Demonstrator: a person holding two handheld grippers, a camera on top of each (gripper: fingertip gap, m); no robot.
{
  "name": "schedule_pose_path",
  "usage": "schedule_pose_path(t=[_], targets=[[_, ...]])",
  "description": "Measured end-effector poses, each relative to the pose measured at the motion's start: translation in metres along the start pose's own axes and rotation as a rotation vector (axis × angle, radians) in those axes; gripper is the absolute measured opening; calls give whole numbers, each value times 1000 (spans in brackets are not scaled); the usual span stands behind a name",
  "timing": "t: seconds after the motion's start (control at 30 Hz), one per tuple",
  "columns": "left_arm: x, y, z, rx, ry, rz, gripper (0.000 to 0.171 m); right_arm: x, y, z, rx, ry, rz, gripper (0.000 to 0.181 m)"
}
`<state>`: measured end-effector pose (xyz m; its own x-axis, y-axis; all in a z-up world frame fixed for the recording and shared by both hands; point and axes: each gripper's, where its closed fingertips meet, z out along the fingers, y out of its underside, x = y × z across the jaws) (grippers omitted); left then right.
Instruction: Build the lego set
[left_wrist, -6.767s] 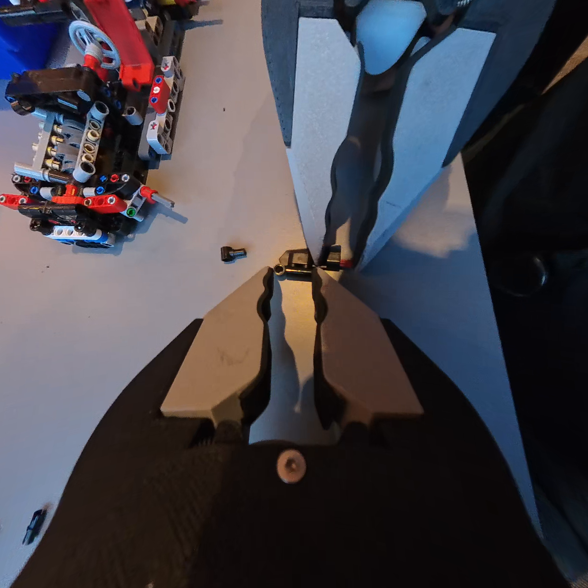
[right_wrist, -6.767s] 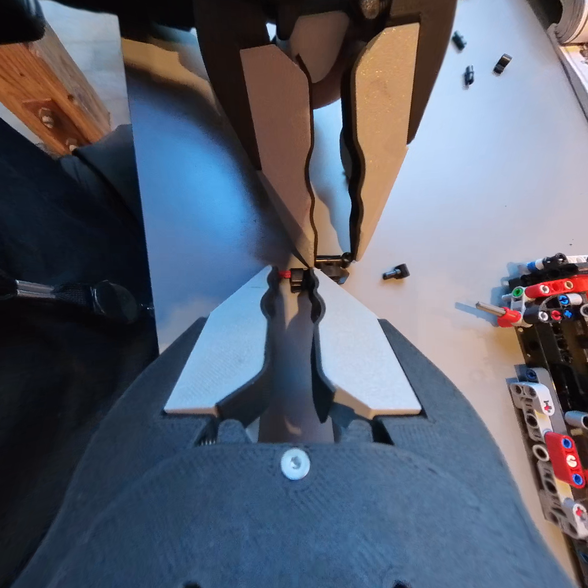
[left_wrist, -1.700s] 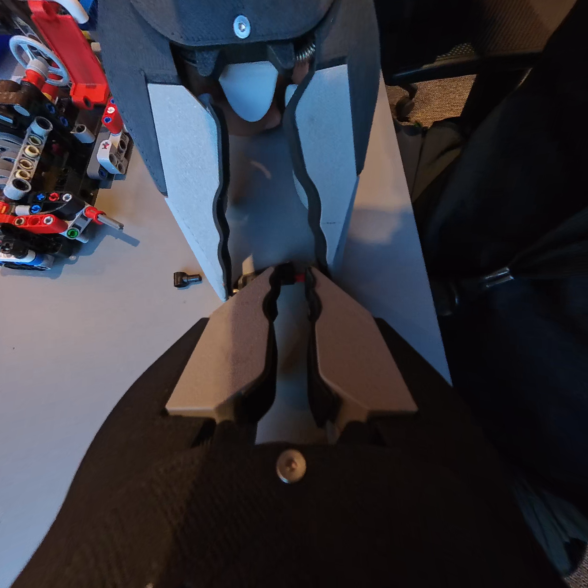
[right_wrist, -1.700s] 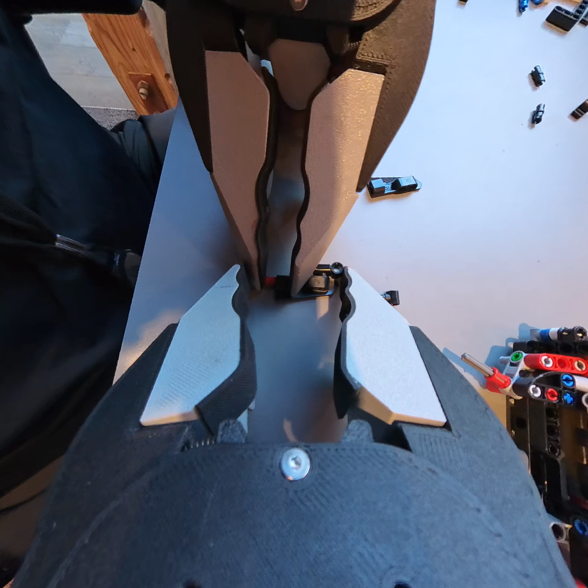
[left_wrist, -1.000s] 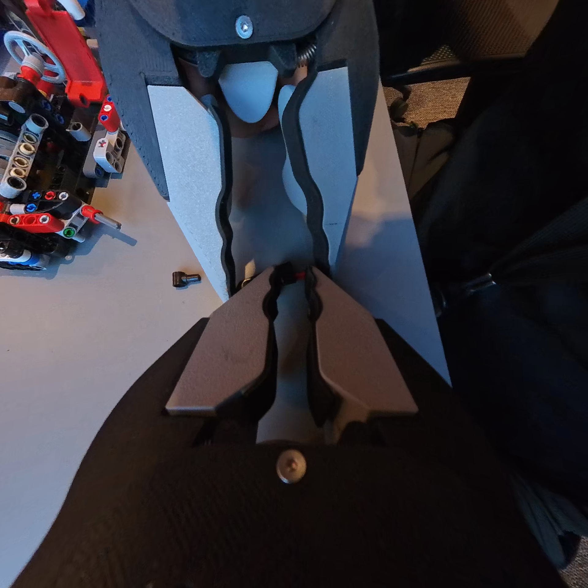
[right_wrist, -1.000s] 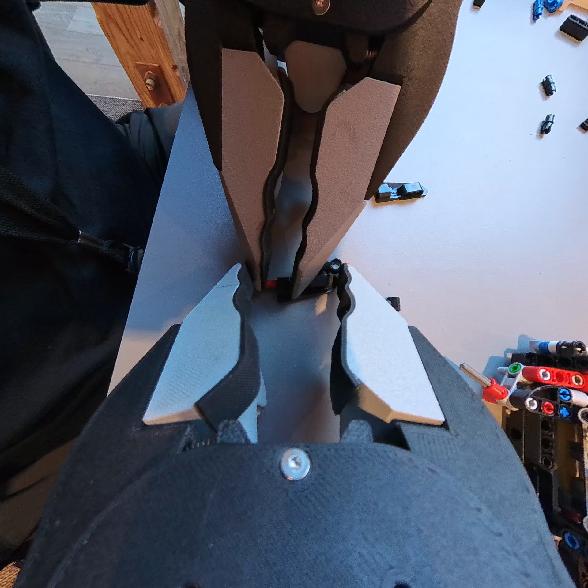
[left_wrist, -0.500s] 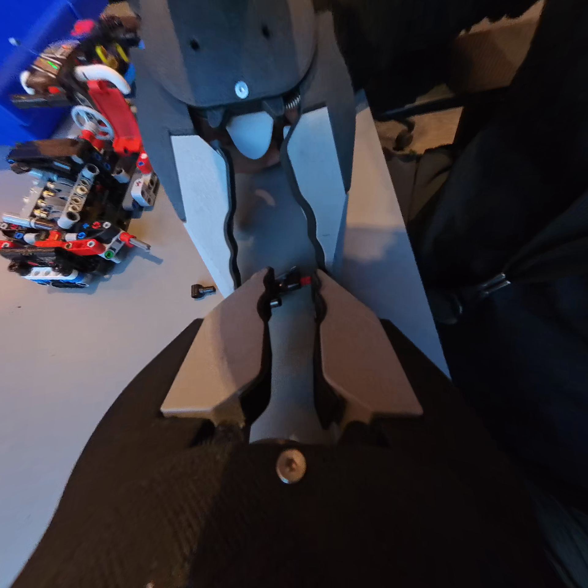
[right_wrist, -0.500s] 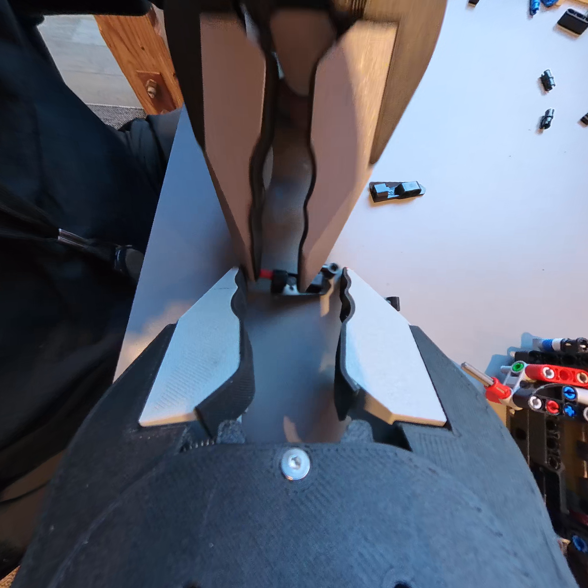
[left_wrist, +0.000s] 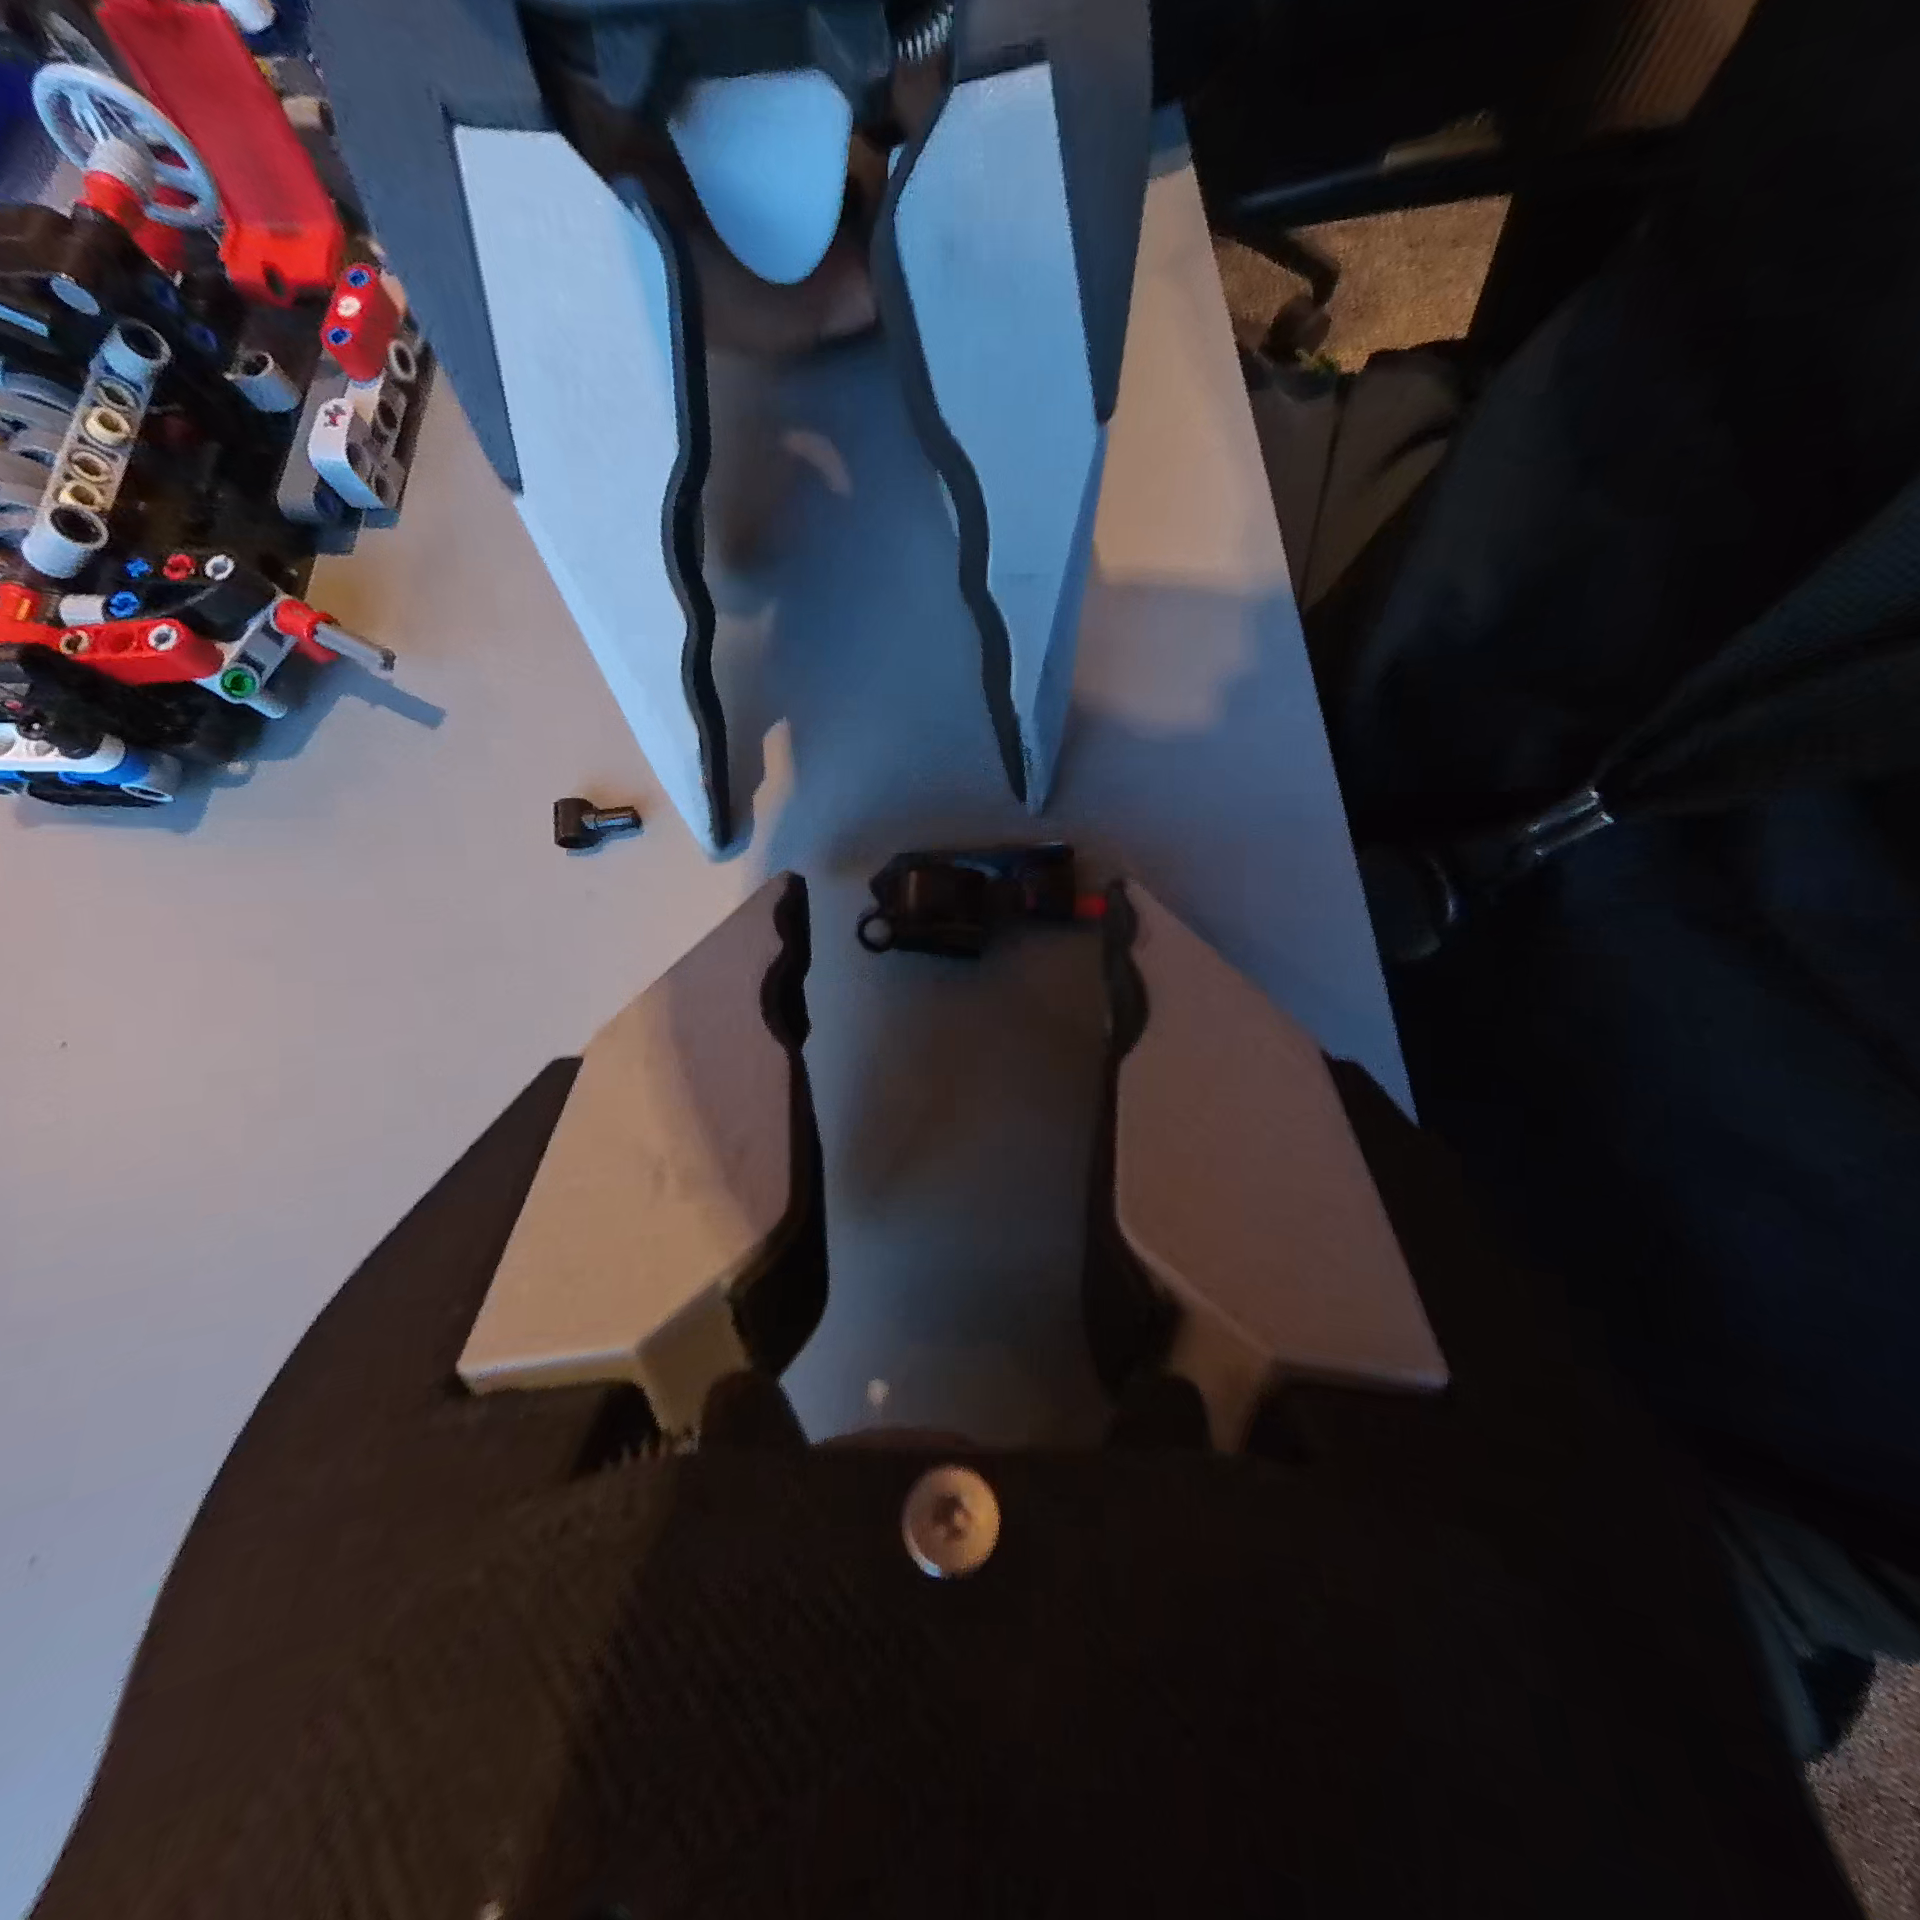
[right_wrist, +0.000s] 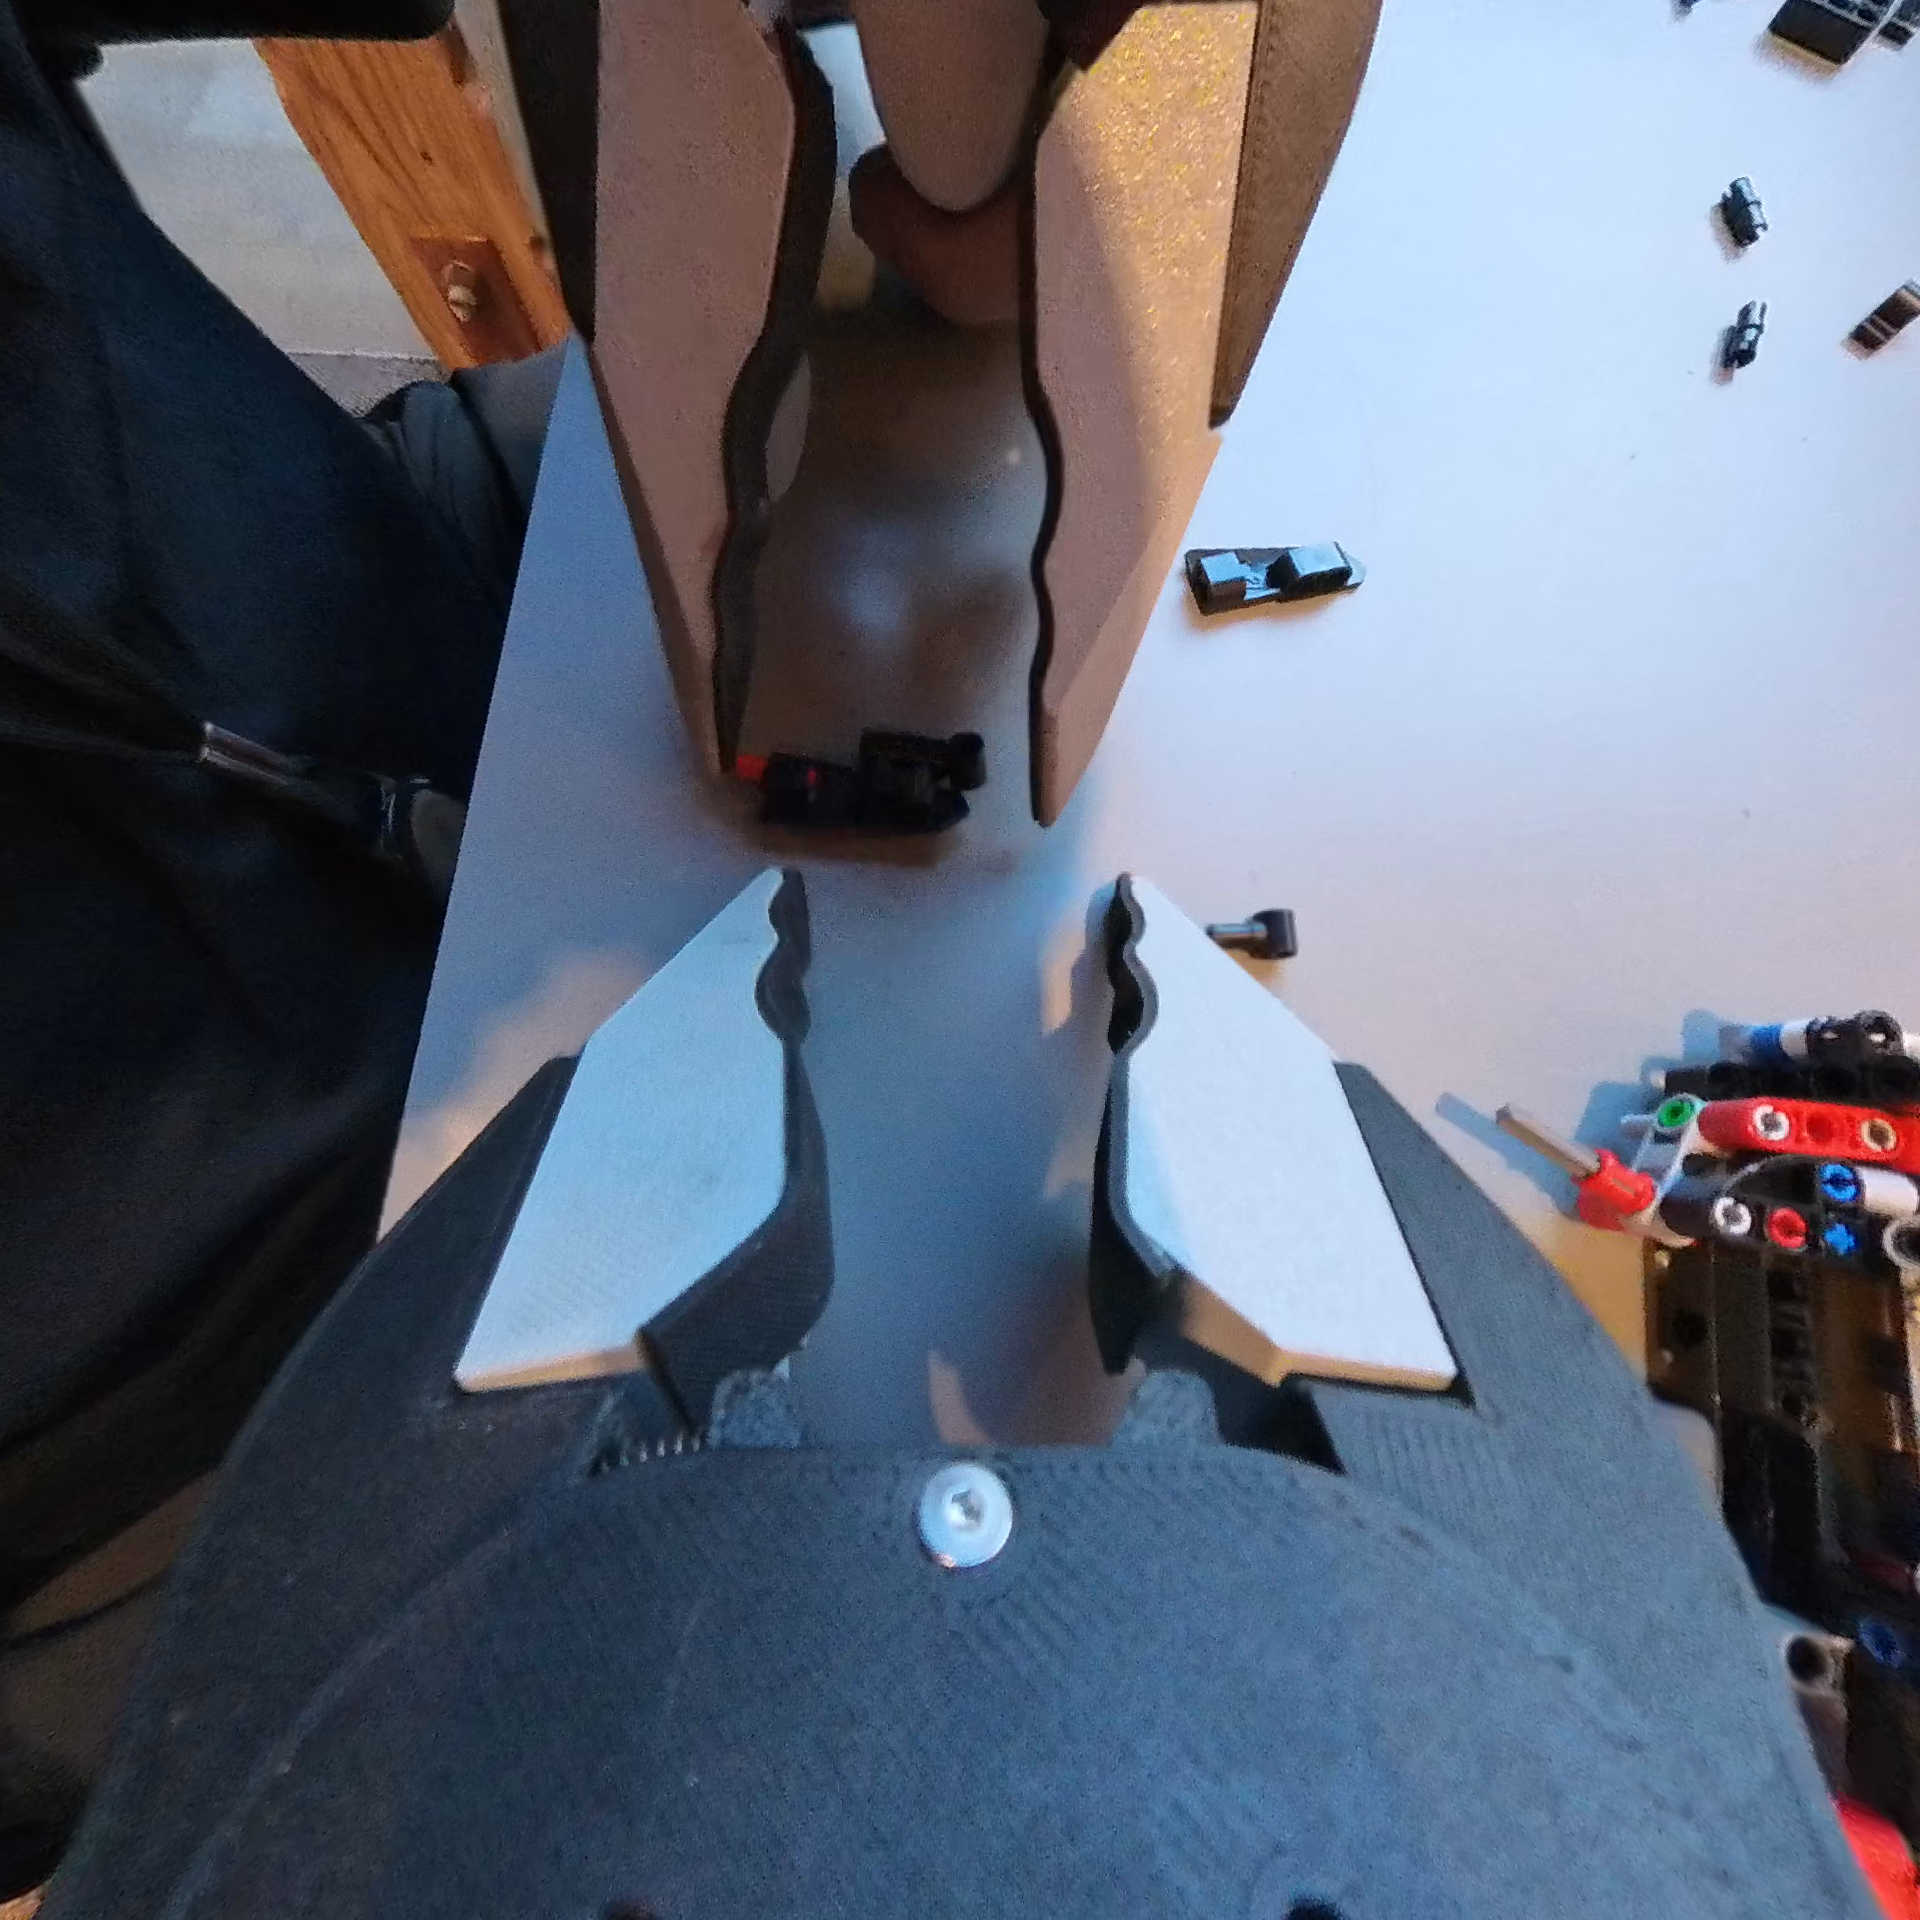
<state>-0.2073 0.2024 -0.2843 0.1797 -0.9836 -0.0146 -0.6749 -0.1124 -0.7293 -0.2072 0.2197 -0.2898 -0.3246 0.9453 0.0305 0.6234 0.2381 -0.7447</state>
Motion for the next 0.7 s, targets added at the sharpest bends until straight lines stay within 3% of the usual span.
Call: schedule_pose_path(t=[0.27, 0.47, 0.7], targets=[[3, 6, -14, 1, -36, -3, 56, -4, 4, -5, -5, 40, 32, 57], [7, 16, -14, -2, -25, -79, 56, 5, 8, -26, 55, 150, 42, 53], [-1, 10, -22, 65, -13, -89, 53, 34, -6, -80, 360, 279, 132, 48]])
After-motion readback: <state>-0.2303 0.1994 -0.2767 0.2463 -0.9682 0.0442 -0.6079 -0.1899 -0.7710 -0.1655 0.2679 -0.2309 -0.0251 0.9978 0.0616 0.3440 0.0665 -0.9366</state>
